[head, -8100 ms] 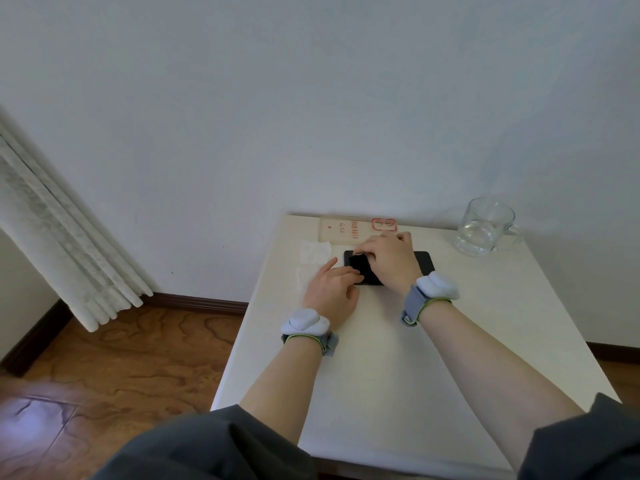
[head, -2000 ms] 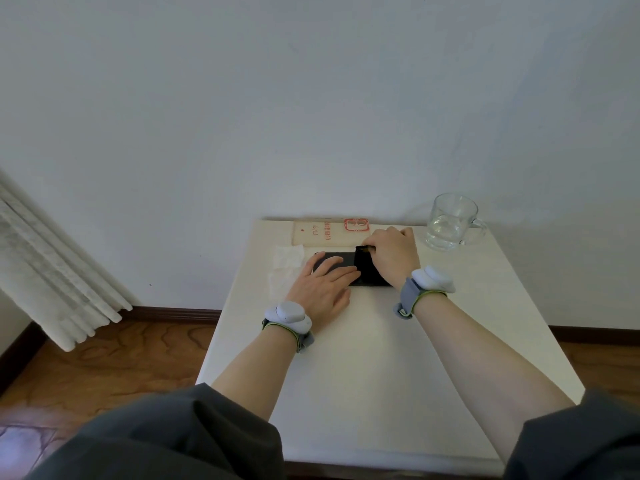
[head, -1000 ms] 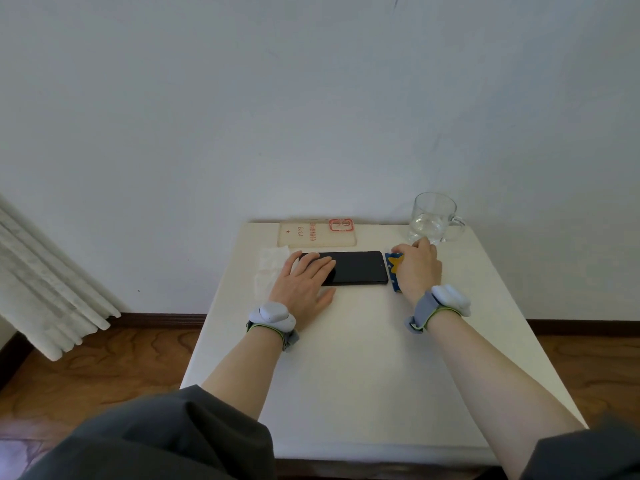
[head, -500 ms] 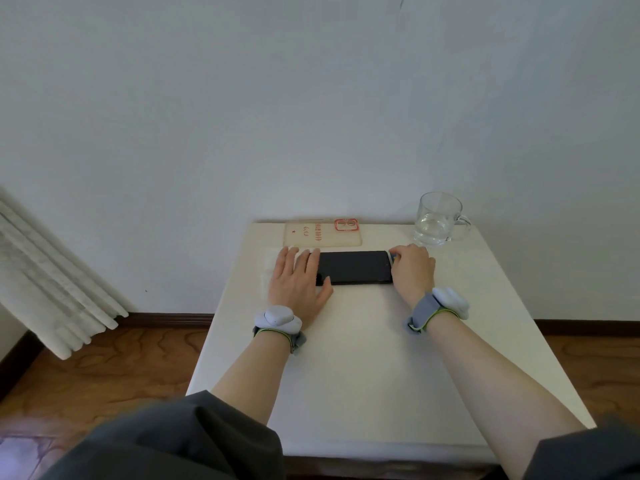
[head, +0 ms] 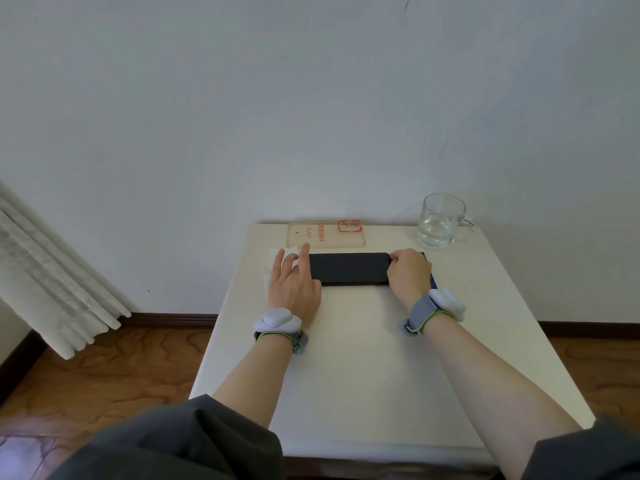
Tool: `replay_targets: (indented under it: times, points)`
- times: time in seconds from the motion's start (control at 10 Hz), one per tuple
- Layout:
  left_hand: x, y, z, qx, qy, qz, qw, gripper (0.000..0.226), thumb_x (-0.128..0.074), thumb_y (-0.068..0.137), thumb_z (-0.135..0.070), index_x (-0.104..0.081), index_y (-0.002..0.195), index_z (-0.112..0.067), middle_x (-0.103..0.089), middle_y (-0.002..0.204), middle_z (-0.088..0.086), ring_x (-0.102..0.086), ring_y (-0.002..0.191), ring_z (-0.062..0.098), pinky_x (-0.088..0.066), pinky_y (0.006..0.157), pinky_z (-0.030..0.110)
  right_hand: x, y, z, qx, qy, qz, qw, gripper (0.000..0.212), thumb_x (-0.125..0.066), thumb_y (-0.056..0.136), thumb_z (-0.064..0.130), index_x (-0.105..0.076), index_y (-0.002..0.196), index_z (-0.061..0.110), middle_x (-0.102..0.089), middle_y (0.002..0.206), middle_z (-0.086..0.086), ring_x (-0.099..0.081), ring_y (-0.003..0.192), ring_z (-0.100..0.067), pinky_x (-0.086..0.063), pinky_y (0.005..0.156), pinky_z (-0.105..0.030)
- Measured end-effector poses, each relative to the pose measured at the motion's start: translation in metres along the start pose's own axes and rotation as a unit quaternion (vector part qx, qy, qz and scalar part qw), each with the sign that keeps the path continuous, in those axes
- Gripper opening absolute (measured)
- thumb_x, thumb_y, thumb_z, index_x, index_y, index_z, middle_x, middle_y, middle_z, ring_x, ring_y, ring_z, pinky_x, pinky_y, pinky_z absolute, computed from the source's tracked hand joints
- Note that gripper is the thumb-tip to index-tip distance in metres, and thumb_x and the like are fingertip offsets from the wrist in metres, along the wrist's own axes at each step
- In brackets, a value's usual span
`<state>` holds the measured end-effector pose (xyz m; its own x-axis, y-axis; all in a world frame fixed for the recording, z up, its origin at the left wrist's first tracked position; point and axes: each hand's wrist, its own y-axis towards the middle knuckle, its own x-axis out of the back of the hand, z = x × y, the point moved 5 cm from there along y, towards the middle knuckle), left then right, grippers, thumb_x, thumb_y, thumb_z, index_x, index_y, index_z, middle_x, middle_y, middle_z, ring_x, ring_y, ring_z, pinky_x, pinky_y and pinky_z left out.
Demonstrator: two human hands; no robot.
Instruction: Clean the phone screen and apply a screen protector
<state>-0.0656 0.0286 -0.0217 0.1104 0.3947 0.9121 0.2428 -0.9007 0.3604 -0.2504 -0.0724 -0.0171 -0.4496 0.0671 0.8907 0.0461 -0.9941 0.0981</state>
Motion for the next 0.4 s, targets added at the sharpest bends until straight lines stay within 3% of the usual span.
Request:
replay_targets:
  times: [0.2,0.3,0.4]
  points:
    - [0.001,-0.001,0.004,0.027,-0.029,-0.016,0.999,0.061,-0.036,0.083,-0.016,-0.03,0.142,-0.002,-0.071,0.082,0.002,-0.045,0.122,0.022,0.004,0.114,0.027,0.001,0.0,0.0,-0.002,-0.013,0.014,1.0,0.036,-0.036,0.093,-0.001,-0.069,0.105,0.006,-0.066,0.108,-0.016,-0.056,0.104,-0.034,-0.037,0.091,-0.036]
    - [-0.001,-0.004,0.008,0.038,-0.044,-0.016,0.998,0.058,-0.04,0.088,-0.015,-0.028,0.144,-0.004,-0.069,0.099,0.004,-0.041,0.127,0.021,0.002,0.116,0.028,0.005,-0.003,0.001,0.004,-0.003,0.008,1.0,0.037,-0.037,0.096,0.003,-0.06,0.123,0.01,-0.061,0.122,-0.014,-0.051,0.117,-0.032,-0.034,0.098,-0.038]
    - [0.006,-0.003,0.012,0.068,-0.087,-0.045,0.993,0.051,-0.041,0.091,-0.016,-0.034,0.141,-0.007,-0.063,0.116,0.001,-0.042,0.125,0.022,-0.009,0.118,0.033,0.017,-0.003,0.007,0.015,0.033,0.002,0.999,0.039,-0.037,0.097,0.009,-0.052,0.133,0.014,-0.057,0.128,-0.011,-0.047,0.123,-0.03,-0.032,0.102,-0.04]
